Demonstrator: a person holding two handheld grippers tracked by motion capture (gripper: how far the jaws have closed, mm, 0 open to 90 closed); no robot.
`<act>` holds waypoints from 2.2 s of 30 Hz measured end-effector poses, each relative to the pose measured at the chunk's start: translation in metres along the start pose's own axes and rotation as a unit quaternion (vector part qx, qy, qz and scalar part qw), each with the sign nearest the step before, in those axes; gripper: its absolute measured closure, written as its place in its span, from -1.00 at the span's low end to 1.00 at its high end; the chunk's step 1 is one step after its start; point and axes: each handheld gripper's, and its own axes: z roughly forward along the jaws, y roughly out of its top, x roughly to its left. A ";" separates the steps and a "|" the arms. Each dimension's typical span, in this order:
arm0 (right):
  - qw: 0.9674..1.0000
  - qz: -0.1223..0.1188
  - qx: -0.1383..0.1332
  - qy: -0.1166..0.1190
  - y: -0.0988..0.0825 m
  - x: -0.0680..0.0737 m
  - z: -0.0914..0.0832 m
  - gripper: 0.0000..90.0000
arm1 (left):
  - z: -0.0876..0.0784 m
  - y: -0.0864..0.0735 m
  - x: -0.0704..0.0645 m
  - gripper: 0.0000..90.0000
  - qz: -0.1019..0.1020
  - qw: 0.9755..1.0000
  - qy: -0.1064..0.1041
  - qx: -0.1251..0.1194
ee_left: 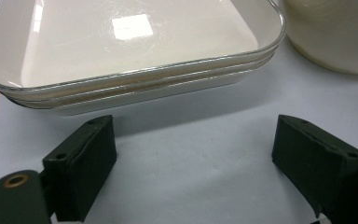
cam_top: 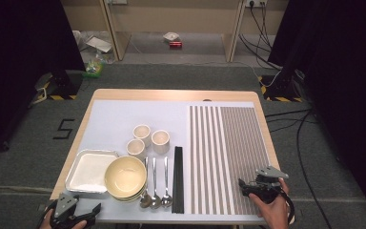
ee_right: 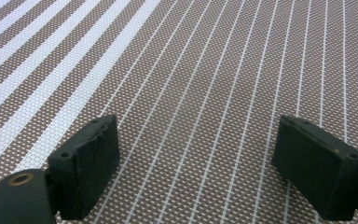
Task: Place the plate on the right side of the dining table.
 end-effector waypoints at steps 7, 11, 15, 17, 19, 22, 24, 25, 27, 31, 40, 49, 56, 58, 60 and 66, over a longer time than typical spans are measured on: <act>1.000 0.000 0.000 0.000 0.000 0.000 0.000 -0.67 | -0.001 -0.001 0.000 -0.70 0.002 1.000 0.001 -0.002; 1.000 0.001 0.001 0.001 0.000 0.000 0.000 -0.67 | -0.003 0.000 0.000 -0.66 -0.003 1.000 0.002 -0.002; 1.000 0.002 0.001 0.001 0.000 0.000 0.000 -0.67 | -0.012 0.002 0.000 -0.60 -0.008 1.000 0.006 0.003; 1.000 0.001 0.000 0.000 0.000 0.000 0.000 -0.67 | -0.014 0.004 -0.001 -0.60 -0.009 1.000 0.003 0.003; 1.000 0.001 0.000 0.000 0.000 0.000 0.000 -0.67 | -0.020 0.008 -0.003 -0.56 -0.012 1.000 -0.003 -0.003; 1.000 0.001 0.000 0.000 0.000 0.000 0.000 -0.67 | -0.024 0.012 -0.007 -0.55 -0.006 1.000 -0.005 -0.004; 1.000 0.001 0.000 0.000 0.000 0.000 0.000 -0.67 | -0.026 0.014 -0.008 -0.54 -0.005 1.000 -0.007 -0.011; 1.000 0.001 0.000 0.000 0.000 0.000 0.000 -0.67 | -0.026 0.014 -0.008 -0.54 -0.009 1.000 -0.013 -0.016; 1.000 0.003 0.001 0.000 0.000 0.000 0.000 -0.67 | -0.028 0.016 -0.007 -0.54 -0.010 1.000 -0.020 -0.020; 1.000 0.003 0.001 0.000 0.000 0.001 0.000 -0.67 | -0.035 0.021 -0.004 -0.53 -0.010 0.999 -0.019 -0.031; 1.000 0.004 0.000 0.000 0.000 0.000 0.000 -0.67 | -0.039 0.036 0.011 -0.50 -0.019 0.999 -0.002 -0.048; 1.000 0.004 0.000 0.000 0.000 0.000 0.000 -0.67 | -0.026 0.055 0.047 -0.31 -0.040 0.998 0.029 -0.040; 1.000 0.004 0.000 0.001 0.000 0.000 0.000 -0.67 | -0.019 0.064 0.062 -0.12 -0.044 0.998 0.039 -0.037; 1.000 0.005 0.001 0.002 0.000 0.000 0.000 -0.67 | -0.016 0.066 0.066 -0.05 -0.042 0.998 0.044 -0.034; 1.000 0.003 0.000 0.001 0.000 0.000 0.000 -0.67 | -0.013 0.069 0.070 0.06 -0.038 0.998 0.046 -0.029; 1.000 0.004 0.001 0.000 0.000 0.000 0.000 -0.67 | 0.004 0.076 0.080 0.28 -0.034 0.997 0.062 -0.022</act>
